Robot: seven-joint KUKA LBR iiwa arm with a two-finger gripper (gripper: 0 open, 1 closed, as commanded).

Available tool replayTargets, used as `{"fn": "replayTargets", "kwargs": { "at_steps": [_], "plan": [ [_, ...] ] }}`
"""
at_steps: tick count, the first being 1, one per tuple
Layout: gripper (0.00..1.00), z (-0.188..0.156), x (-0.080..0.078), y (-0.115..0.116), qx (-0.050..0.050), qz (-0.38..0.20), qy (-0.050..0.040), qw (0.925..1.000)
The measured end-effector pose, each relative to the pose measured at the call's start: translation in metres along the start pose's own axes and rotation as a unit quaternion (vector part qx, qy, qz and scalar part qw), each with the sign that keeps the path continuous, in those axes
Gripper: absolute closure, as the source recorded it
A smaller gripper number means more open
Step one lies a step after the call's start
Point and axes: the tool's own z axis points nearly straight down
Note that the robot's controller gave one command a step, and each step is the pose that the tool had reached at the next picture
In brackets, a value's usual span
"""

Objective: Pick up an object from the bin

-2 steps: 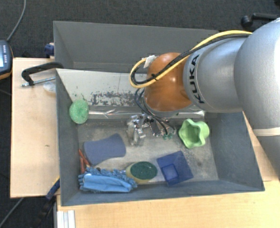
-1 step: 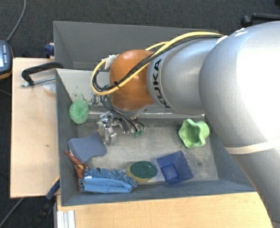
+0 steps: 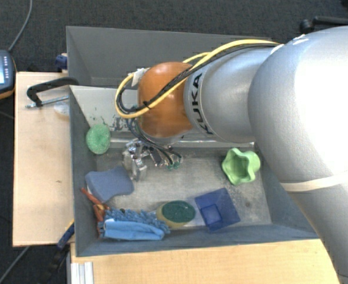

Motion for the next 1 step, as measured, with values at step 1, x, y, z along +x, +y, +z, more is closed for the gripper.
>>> {"fn": "replayTargets", "kwargs": {
  "at_steps": [1],
  "plan": [
    [1.0,0.0005,-0.0047,0.0448,-0.001,-0.068,-0.0028,0.9977]
  ]
}}
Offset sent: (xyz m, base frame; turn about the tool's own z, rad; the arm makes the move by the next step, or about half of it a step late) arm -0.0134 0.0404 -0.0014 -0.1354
